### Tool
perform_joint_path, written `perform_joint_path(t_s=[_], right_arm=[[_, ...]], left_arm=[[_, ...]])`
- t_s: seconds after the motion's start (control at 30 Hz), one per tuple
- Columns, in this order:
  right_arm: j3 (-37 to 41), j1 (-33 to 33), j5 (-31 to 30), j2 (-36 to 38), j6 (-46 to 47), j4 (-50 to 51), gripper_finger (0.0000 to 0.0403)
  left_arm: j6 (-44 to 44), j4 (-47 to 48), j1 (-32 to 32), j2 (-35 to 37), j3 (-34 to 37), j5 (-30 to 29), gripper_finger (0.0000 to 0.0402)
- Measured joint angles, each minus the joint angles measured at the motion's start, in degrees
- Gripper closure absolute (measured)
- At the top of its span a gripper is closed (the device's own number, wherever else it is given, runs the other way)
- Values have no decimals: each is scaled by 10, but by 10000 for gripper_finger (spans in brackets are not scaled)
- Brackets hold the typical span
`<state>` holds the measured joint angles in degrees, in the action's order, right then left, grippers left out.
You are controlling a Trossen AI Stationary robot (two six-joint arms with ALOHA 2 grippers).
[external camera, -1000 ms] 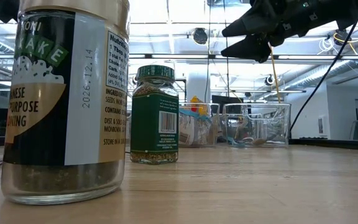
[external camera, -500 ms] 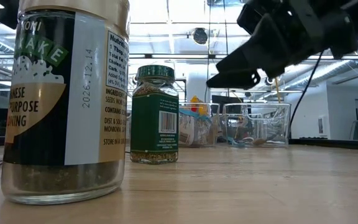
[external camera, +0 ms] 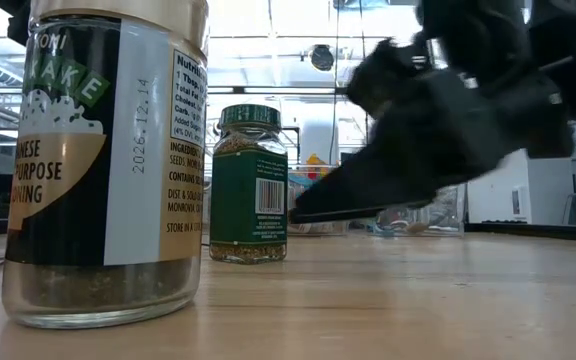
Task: Pick & Place Food Item
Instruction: Put the green seasoning bottle into the left transparent bin
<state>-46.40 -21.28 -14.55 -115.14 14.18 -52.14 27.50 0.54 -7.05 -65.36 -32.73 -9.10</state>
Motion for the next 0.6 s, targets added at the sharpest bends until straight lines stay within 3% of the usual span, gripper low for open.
perform_joint_path(t_s=[0.3,0.43,0.6], right_arm=[[-71,-1,-42,-51,-2,0,85],[-95,-1,-87,-74,3,6,86],[-100,-2,-111,-78,4,39,122]], left_arm=[[0,-21,-2,0,0,-5,82],[-7,-38,-2,0,0,-19,78],[-18,-53,-2,0,0,-20,78]])
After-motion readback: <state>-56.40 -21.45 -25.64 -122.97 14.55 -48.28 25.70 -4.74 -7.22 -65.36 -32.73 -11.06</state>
